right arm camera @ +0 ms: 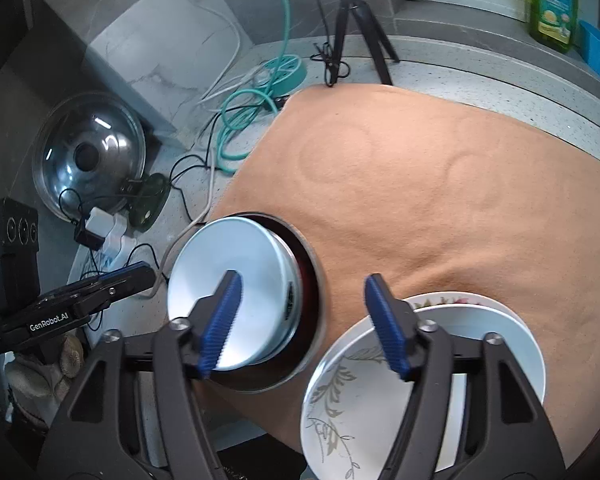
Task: Organize plates and bowls
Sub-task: 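Open both grippers to release the pale blue bowl in the stack, then close both grippers on the rim of the bowl stack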
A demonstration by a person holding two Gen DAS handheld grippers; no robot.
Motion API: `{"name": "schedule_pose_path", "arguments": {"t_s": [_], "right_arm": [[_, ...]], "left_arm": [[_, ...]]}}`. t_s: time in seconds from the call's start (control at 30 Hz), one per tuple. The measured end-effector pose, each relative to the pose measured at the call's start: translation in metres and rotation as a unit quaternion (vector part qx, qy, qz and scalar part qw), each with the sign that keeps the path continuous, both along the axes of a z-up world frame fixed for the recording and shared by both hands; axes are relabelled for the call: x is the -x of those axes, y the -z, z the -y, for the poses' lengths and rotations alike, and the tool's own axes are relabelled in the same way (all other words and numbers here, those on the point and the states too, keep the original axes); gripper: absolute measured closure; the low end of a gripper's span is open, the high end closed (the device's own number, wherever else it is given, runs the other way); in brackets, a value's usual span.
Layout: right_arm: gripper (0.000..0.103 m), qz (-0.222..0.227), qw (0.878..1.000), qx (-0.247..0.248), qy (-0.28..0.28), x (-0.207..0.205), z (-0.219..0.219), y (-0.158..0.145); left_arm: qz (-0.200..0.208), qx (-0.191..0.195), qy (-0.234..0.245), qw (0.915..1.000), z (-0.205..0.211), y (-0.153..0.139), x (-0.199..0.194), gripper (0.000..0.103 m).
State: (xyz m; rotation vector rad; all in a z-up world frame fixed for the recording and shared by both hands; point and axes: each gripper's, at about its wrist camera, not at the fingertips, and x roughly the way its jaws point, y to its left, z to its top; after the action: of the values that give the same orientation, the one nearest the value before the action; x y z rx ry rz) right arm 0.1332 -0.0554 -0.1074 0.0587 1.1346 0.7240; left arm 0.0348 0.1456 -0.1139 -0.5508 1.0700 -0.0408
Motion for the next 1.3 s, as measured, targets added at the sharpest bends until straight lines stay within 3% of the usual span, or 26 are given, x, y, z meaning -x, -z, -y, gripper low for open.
{"name": "schedule_pose_path", "arguments": {"t_s": [0.17, 0.57, 0.73, 0.87, 1.07, 1.3], "right_arm": [[0.031, -0.018, 1.000, -0.001, 0.020, -0.012, 0.017, 0.010], [0.033, -0.035, 0.999, 0.003, 0.015, -0.017, 0.030, 0.026], [0.050, -0.043, 0.999, -0.006, 0.004, -0.016, 0.028, 0.026], [0.066, -0.062, 0.998, -0.017, -0.002, -0.017, 0.027, 0.030], [0.076, -0.075, 0.997, -0.027, -0.009, -0.015, 0.025, 0.034], [0.083, -0.079, 0.996, -0.024, -0.020, -0.011, 0.020, 0.035]], "left_arm": [[-0.010, 0.008, -0.004, 0.9999, -0.006, 0.006, 0.001, 0.057], [-0.020, 0.015, -0.003, 0.9997, -0.002, 0.018, 0.005, 0.057], [-0.014, 0.019, -0.004, 0.9997, -0.002, 0.017, 0.005, 0.059], [-0.013, 0.030, -0.002, 0.9995, -0.002, 0.018, 0.005, 0.071], [-0.012, 0.042, -0.006, 0.9990, -0.003, 0.019, 0.005, 0.084], [-0.015, 0.041, -0.001, 0.9990, -0.002, 0.022, 0.004, 0.088]]}}
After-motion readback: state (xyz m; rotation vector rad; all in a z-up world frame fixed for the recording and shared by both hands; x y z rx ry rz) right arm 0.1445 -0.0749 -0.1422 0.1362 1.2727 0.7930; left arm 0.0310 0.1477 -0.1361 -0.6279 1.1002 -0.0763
